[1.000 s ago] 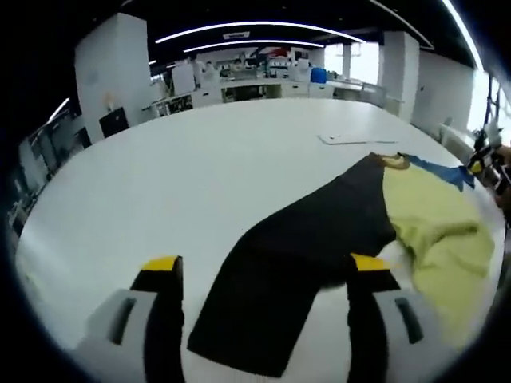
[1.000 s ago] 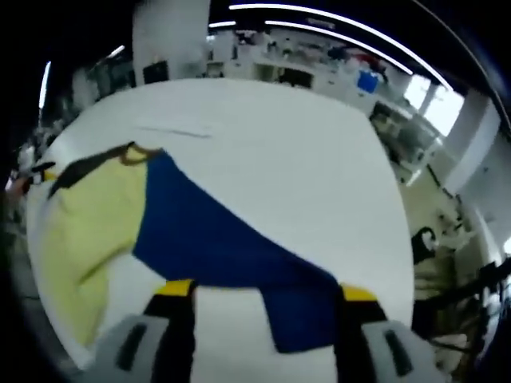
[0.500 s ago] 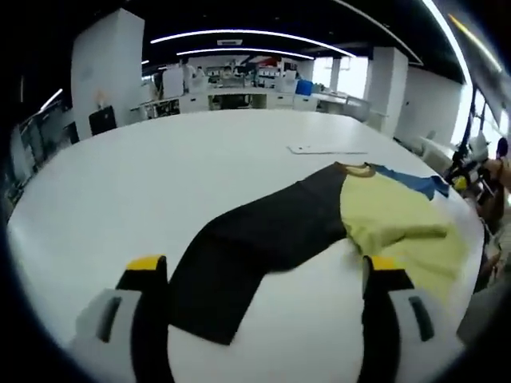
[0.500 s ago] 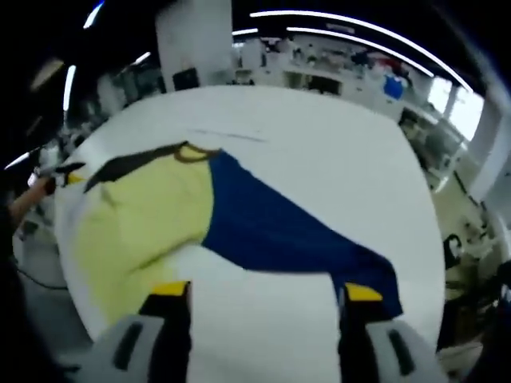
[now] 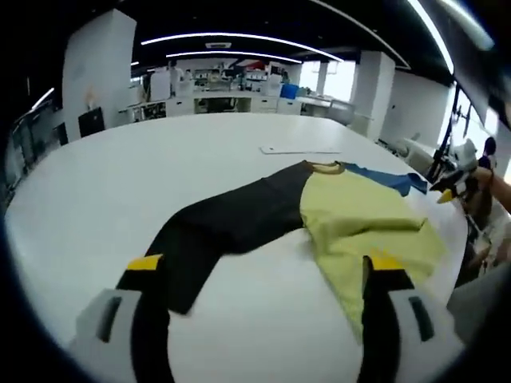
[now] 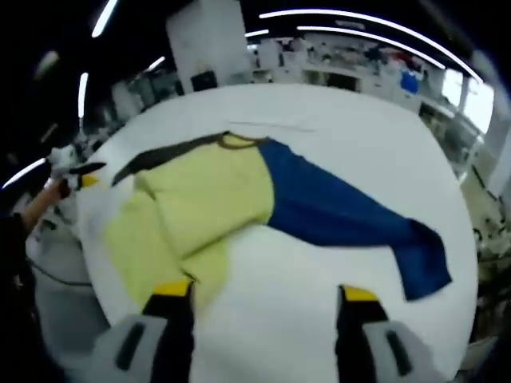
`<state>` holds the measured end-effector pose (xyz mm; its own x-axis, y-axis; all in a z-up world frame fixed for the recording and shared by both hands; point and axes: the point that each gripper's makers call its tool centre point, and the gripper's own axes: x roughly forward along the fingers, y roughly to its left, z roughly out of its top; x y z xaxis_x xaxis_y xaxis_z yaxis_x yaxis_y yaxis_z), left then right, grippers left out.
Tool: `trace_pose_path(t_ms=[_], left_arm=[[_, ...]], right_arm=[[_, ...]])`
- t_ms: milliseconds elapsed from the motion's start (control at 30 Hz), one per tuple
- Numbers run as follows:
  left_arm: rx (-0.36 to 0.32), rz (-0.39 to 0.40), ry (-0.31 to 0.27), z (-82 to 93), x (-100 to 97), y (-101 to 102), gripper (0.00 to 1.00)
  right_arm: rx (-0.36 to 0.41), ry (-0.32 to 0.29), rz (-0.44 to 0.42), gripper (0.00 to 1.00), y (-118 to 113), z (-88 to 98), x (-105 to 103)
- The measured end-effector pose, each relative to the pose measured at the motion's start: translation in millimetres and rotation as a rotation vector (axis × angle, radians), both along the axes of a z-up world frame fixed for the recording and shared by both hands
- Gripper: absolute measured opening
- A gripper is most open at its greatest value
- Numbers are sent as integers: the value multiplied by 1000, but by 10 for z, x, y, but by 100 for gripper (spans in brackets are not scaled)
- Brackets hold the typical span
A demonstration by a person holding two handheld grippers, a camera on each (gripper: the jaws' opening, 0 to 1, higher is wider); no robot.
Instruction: Fold the garment on the visible template until the final outline fits inside the template.
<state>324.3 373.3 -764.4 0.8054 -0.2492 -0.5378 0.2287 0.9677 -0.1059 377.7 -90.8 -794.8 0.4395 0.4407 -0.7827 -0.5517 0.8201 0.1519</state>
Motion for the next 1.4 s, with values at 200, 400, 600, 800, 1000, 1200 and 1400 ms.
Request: trace_pose_path(t_ms=[200, 400, 600, 800, 1000, 1200, 1400], left_arm=[[-4, -29, -9, 41, -186, -242, 98], [-16, -54, 1, 0, -262, -292, 97], [-14, -94, 33, -107, -493, -481, 97], [-26, -99, 23, -130, -606, -494, 97], [-20, -125, 22, -160, -677, -579, 95], [6, -143, 18, -188, -732, -684, 94], [0, -138, 1, -178, -694, -696, 91]], right_arm=[[21, -3, -8, 63, 224, -95, -227], [41, 15, -12, 53, 413, -229, -463], [56, 6, -30, 42, 519, -291, -537], [92, 7, -101, 33, 641, -317, -669], [92, 19, -135, 29, 689, -397, -738], [93, 12, -165, 14, 703, -432, -785], [138, 10, -184, 1, 731, -392, -761]])
